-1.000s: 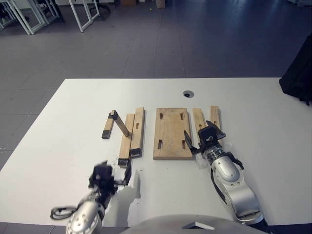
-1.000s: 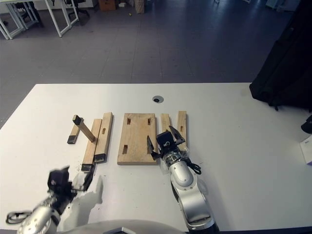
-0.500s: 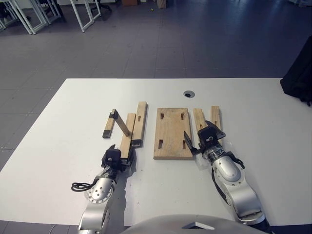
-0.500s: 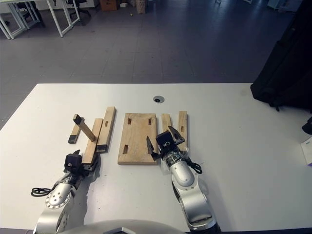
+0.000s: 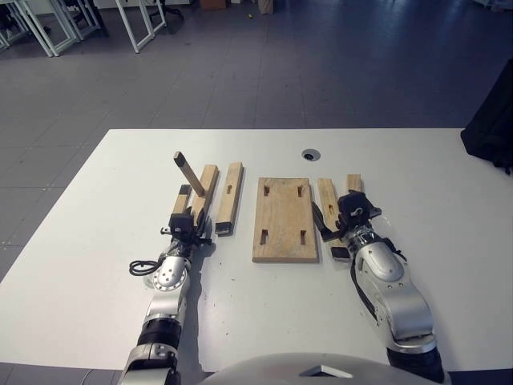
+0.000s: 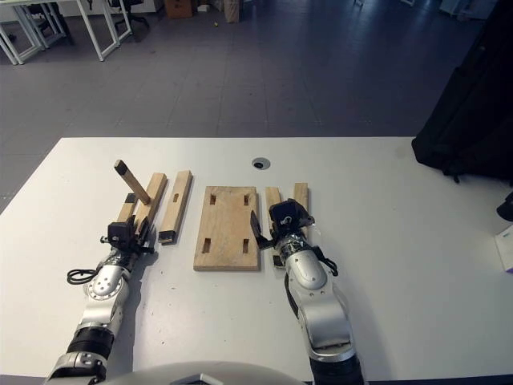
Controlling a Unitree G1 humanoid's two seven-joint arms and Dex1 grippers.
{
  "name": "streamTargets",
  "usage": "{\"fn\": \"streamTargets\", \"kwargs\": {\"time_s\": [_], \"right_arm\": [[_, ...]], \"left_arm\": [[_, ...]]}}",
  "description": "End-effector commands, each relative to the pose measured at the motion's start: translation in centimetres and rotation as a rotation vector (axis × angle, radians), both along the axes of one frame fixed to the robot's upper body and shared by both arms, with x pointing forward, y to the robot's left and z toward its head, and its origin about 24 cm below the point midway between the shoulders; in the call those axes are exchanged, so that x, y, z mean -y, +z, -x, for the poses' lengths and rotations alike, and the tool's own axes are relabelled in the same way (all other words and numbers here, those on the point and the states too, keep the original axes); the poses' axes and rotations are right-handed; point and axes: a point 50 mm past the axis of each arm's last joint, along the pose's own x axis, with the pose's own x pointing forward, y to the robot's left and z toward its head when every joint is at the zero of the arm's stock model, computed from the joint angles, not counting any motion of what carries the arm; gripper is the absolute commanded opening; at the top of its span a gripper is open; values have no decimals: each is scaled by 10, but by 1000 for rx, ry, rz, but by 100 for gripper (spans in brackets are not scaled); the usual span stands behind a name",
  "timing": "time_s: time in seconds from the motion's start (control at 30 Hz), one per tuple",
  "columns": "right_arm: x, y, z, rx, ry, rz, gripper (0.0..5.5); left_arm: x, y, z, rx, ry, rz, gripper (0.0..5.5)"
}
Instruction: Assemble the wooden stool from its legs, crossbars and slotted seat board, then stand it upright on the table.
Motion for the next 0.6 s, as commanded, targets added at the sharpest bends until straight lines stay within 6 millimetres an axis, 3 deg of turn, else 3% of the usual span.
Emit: {"fn": "streamTargets", "kwargs": {"time_s": [0.03, 0.13, 0.3, 0.37, 0.4, 0.43, 0.47, 0.5, 0.53, 0.6], "right_arm": [[-2, 30, -2, 32, -11, -121, 461], [-3, 29, 1, 15, -12, -121, 461], [-4, 28, 5, 2, -22, -126, 461], [-5, 27, 5, -2, -24, -127, 461], [-5, 27, 6, -6, -23, -128, 461], [-5, 26, 7, -10, -30, -129, 461], [-5, 25, 8, -14, -36, -129, 461], [-6, 24, 8, -18, -40, -130, 461], [-6, 24, 8, -20, -44, -131, 461], [-6, 23, 8, -24, -48, -130, 461]], "left_arm": [[9, -133, 131, -937, 31, 148, 176], [13, -134, 127, -921, 37, 155, 224], [0, -126, 110, -866, 70, 200, 299], [-7, -120, 99, -810, 87, 222, 324], [-8, -108, 84, -702, 62, 243, 337], [-8, -92, 67, -596, 24, 252, 356], [-1, -61, 46, -457, -24, 270, 356], [12, -7, 30, -276, -85, 270, 356], [28, 39, 30, -153, -139, 273, 356], [56, 114, 54, 64, -237, 247, 356]]}}
